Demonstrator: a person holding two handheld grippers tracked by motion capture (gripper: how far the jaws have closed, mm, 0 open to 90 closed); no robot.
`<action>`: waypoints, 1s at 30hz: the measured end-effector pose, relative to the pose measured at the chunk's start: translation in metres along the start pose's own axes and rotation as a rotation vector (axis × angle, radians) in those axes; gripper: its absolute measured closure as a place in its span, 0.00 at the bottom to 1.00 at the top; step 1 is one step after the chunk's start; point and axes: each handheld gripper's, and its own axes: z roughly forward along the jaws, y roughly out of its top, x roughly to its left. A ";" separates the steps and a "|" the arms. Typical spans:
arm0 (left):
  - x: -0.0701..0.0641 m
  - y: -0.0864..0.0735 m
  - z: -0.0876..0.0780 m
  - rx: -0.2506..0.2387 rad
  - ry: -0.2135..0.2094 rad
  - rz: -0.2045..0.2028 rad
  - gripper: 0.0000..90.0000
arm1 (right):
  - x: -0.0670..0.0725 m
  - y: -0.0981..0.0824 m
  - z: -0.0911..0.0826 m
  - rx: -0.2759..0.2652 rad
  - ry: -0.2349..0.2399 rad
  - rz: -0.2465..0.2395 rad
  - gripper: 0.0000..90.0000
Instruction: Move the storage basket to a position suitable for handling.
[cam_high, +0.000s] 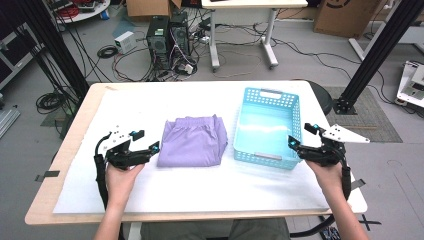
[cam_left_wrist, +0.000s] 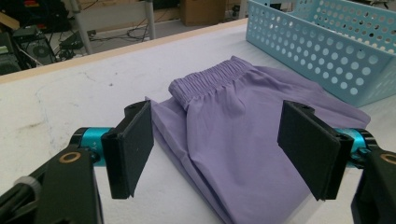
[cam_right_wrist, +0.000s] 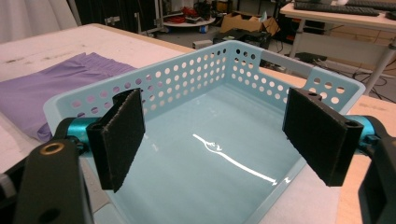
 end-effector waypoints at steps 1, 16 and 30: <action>-0.001 0.001 0.000 0.002 -0.005 0.009 0.30 | 0.000 -0.001 0.000 0.003 0.001 -0.001 0.24; -0.018 0.008 0.013 0.012 -0.060 0.020 0.30 | -0.010 -0.005 -0.005 -0.001 -0.021 0.021 0.24; -0.050 0.015 0.031 0.021 -0.158 0.056 0.29 | -0.009 -0.024 -0.036 0.023 0.025 -0.004 0.24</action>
